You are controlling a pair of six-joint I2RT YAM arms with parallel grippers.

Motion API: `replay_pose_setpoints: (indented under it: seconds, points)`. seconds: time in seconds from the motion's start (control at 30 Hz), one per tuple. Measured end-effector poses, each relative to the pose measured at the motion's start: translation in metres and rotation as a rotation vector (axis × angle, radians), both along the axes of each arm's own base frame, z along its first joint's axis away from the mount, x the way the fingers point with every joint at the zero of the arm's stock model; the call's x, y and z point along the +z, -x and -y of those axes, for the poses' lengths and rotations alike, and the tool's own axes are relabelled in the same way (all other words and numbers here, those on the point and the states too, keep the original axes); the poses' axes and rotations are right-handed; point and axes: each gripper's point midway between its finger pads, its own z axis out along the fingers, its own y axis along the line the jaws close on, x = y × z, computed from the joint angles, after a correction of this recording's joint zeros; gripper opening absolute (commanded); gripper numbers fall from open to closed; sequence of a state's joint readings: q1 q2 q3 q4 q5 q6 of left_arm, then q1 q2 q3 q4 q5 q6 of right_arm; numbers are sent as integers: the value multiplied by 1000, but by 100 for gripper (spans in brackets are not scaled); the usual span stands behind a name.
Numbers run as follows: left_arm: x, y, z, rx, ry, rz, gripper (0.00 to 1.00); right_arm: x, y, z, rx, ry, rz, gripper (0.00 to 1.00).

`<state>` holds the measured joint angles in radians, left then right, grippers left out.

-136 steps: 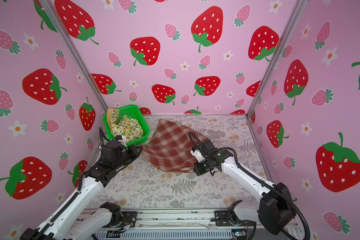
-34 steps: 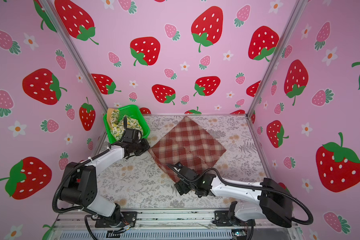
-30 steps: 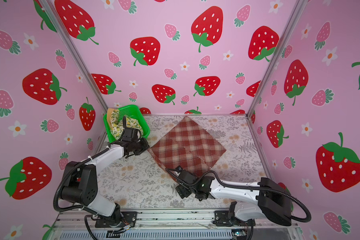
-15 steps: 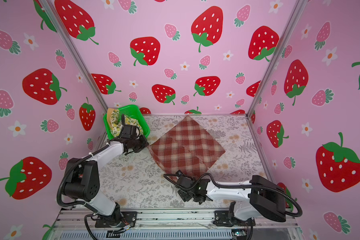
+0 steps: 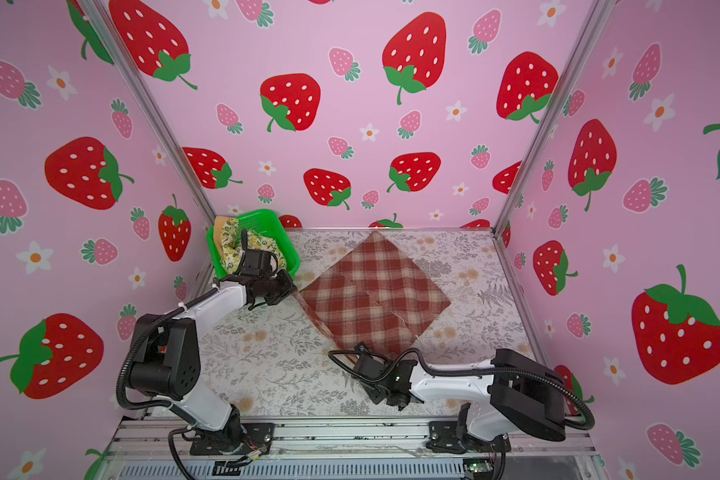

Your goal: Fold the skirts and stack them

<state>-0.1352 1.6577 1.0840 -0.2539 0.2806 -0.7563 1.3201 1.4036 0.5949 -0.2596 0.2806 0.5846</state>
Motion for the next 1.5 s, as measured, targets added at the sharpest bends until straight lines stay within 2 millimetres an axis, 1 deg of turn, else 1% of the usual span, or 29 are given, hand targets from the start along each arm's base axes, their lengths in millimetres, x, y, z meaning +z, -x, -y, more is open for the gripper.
replay_pose_setpoints:
  seconds: [0.17,0.3,0.5,0.57,0.63,0.7,0.77,0.87,0.93,1.03,1.13,1.27,1.33,1.4,1.43,1.5]
  points:
    - [1,-1,-1,3,2,2,0,-1,-3,-6,-19,-21,4,32]
    - [2,-2,-4,8,6,3,0,-1,-5,-6,-31,-21,17,23]
    - [2,-2,-8,17,9,-3,0,1,-4,-4,-29,-21,13,16]
    - [1,0,-10,19,11,-11,0,3,-1,-3,-19,-21,-3,16]
    - [4,3,-11,22,10,-16,0,8,4,-2,-5,-32,-24,16]
    - [15,8,-14,26,10,-4,0,18,10,-5,18,-58,-54,15]
    - [31,15,-18,35,9,32,0,32,16,-13,49,-96,-77,15]
    - [60,31,-27,60,1,107,0,59,24,-30,99,-175,-113,15]
    - [76,46,-33,80,-6,153,0,79,31,-40,141,-235,-137,15]
    - [93,73,-41,111,-18,200,0,100,41,-48,193,-295,-171,15]
    - [108,102,-49,150,-20,236,0,117,50,-52,242,-336,-199,13]
    - [128,138,-59,227,4,298,0,127,51,-48,262,-359,-223,13]
    - [136,151,-63,266,24,322,0,129,44,-43,245,-360,-231,13]
    - [142,159,-65,295,49,341,0,129,34,-37,217,-360,-235,13]
    - [143,159,-65,304,58,341,0,129,27,-34,197,-364,-238,13]
    - [139,153,-64,310,67,317,0,131,15,-27,156,-374,-240,13]
